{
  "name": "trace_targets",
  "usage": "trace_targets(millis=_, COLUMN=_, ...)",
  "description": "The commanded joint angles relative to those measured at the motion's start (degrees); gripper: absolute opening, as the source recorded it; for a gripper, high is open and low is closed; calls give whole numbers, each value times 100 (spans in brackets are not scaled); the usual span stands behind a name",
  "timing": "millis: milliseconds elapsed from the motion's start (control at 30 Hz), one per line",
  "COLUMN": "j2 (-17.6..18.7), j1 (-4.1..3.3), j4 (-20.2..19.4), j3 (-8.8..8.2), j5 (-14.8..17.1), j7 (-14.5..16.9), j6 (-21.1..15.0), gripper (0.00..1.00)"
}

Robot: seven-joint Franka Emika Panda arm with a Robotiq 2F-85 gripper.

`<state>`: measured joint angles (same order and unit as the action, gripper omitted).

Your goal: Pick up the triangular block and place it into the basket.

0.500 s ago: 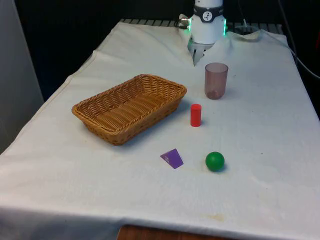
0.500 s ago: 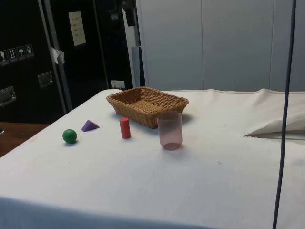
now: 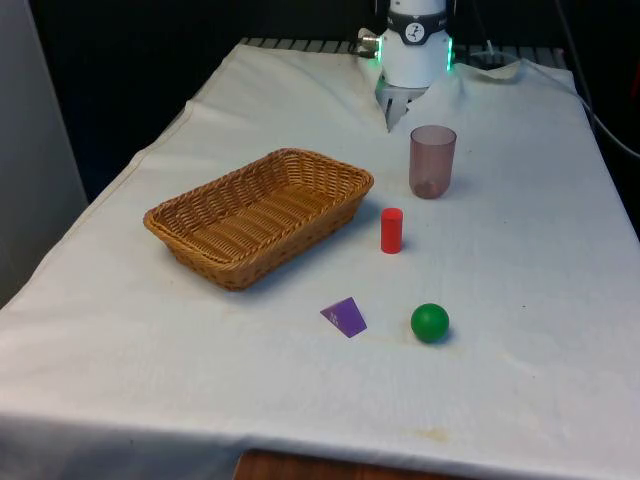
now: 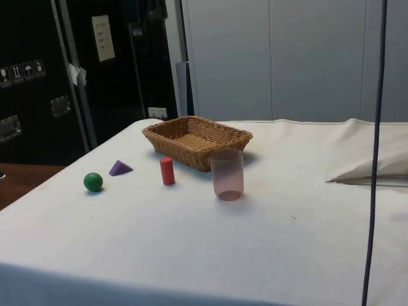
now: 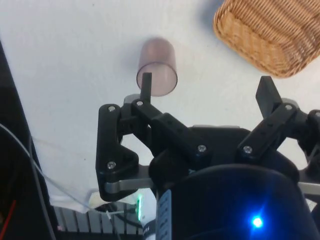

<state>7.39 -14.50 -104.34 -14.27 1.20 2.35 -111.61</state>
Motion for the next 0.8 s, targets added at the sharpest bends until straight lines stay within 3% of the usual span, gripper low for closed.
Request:
trace_targets(millis=0, j2=52, j1=6, j4=23, j3=0, j5=11, j7=17, j6=-69, gripper=100)
trace_targets(millis=367, j2=344, j1=23, j4=17, j3=0, j5=17, j7=218, j6=-642, gripper=100)
trace_targets(millis=400, j2=327, j1=17, j4=17, j3=-6, j5=0, j7=160, j6=-573, gripper=100)
trace_targets(millis=767, j2=453, j1=29, j4=-143, j3=0, j5=17, j7=642, j6=-1123, gripper=100)
